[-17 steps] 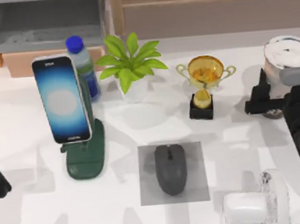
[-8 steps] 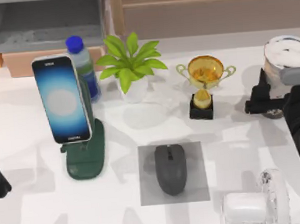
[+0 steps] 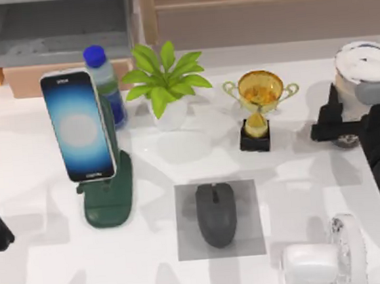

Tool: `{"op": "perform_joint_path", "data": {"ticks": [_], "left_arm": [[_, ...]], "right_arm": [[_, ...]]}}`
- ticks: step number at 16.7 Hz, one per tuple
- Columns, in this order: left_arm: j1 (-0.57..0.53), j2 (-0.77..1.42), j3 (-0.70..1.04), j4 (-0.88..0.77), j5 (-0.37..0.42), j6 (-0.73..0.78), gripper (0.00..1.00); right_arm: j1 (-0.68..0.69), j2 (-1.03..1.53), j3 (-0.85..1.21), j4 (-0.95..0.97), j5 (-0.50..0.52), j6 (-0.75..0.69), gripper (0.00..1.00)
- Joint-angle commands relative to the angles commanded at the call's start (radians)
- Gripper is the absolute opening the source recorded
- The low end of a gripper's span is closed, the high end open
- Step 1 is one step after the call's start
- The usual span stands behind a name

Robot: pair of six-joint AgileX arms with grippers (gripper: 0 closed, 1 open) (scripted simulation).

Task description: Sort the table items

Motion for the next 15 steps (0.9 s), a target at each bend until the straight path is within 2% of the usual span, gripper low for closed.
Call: {"op": "perform_joint_path", "data": {"ticks": [7, 11, 15], "left_arm": [[0.000, 0.000, 0.000, 0.000, 0.000, 0.000, 1.00], [0.000, 0.000, 0.000, 0.000, 0.000, 0.000, 1.00], [0.000, 0.000, 0.000, 0.000, 0.000, 0.000, 1.00]], "right_arm": [[-0.007, -0.024, 0.010, -0.008, -0.001, 0.002, 0.00], [-0.081, -0.088, 0.101, -0.016, -0.024, -0.001, 0.00], [-0.193, -0.150, 0.245, -0.106, -0.085, -0.010, 0.00]]}}
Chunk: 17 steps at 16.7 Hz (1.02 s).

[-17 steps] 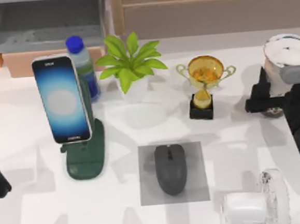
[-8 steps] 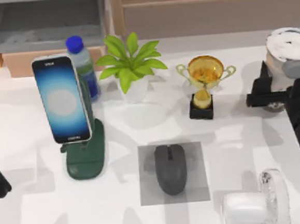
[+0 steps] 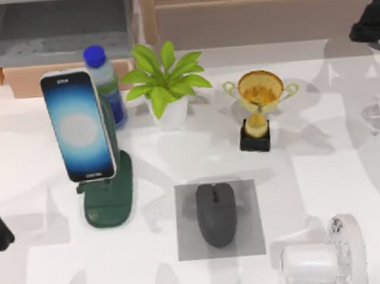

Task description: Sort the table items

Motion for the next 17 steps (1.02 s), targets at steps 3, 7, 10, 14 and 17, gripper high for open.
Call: {"op": "perform_joint_path", "data": {"ticks": [3, 7, 10, 14, 17], "left_arm": [[0.000, 0.000, 0.000, 0.000, 0.000, 0.000, 1.00], [0.000, 0.000, 0.000, 0.000, 0.000, 0.000, 1.00], [0.000, 0.000, 0.000, 0.000, 0.000, 0.000, 1.00], [0.000, 0.000, 0.000, 0.000, 0.000, 0.000, 1.00], [0.000, 0.000, 0.000, 0.000, 0.000, 0.000, 1.00]], "right_arm": [[-0.091, -0.026, 0.127, -0.114, -0.067, -0.009, 0.00], [-0.200, -0.023, 0.303, -0.306, -0.175, -0.022, 0.00], [-0.267, 0.004, 0.433, -0.465, -0.261, -0.031, 0.00], [-0.335, 0.052, 0.588, -0.665, -0.369, -0.040, 0.00], [-0.368, 0.087, 0.678, -0.789, -0.435, -0.045, 0.00]]}}
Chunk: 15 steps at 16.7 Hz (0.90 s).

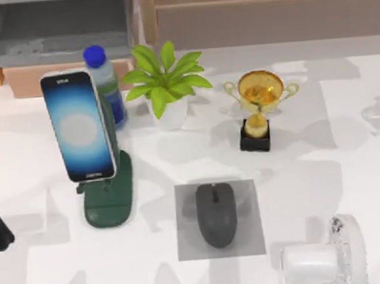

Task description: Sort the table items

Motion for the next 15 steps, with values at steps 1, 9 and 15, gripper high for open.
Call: {"op": "perform_joint_path", "data": {"ticks": [1, 9, 15], "left_arm": [[0.000, 0.000, 0.000, 0.000, 0.000, 0.000, 1.00], [0.000, 0.000, 0.000, 0.000, 0.000, 0.000, 1.00], [0.000, 0.000, 0.000, 0.000, 0.000, 0.000, 1.00]], "right_arm": [[-0.007, 0.010, 0.023, -0.034, -0.018, -0.001, 0.00], [-0.023, 0.037, 0.081, -0.120, -0.063, -0.003, 0.00], [-0.023, 0.037, 0.081, -0.120, -0.063, -0.003, 0.00]]}}
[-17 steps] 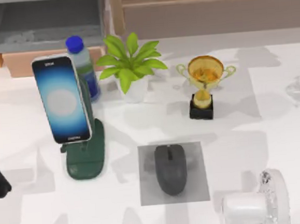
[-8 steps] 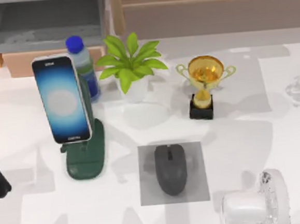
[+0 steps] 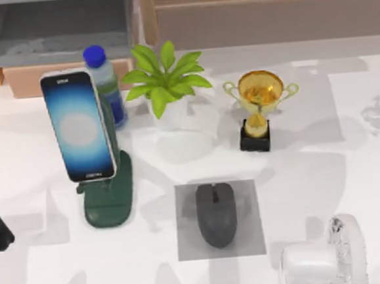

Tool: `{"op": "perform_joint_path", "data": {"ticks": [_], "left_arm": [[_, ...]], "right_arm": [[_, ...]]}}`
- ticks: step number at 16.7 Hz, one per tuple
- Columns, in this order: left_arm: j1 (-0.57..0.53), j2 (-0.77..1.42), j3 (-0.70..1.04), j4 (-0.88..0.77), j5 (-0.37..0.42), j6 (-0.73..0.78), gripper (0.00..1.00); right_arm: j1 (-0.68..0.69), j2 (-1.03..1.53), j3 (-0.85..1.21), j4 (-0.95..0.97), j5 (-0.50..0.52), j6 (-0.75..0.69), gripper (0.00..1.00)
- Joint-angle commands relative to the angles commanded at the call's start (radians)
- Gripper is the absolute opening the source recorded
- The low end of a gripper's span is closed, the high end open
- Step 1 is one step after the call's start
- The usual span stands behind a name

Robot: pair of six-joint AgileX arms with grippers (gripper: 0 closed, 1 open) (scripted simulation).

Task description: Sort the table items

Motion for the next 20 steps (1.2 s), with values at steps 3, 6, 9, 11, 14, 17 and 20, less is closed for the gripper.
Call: {"op": "perform_joint_path", "data": {"ticks": [3, 6, 9, 11, 14, 17, 20], "left_arm": [[0.000, 0.000, 0.000, 0.000, 0.000, 0.000, 1.00], [0.000, 0.000, 0.000, 0.000, 0.000, 0.000, 1.00], [0.000, 0.000, 0.000, 0.000, 0.000, 0.000, 1.00], [0.000, 0.000, 0.000, 0.000, 0.000, 0.000, 1.00], [0.000, 0.000, 0.000, 0.000, 0.000, 0.000, 1.00], [0.000, 0.000, 0.000, 0.000, 0.000, 0.000, 1.00], [0.000, 0.000, 0.000, 0.000, 0.000, 0.000, 1.00]], "right_arm": [[0.000, 0.000, 0.000, 0.000, 0.000, 0.000, 0.15], [0.000, 0.000, 0.000, 0.000, 0.000, 0.000, 0.38], [0.000, 0.000, 0.000, 0.000, 0.000, 0.000, 0.60], [0.000, 0.000, 0.000, 0.000, 0.000, 0.000, 0.75], [0.000, 0.000, 0.000, 0.000, 0.000, 0.000, 0.98], [0.000, 0.000, 0.000, 0.000, 0.000, 0.000, 1.00], [0.000, 0.000, 0.000, 0.000, 0.000, 0.000, 1.00]]}}
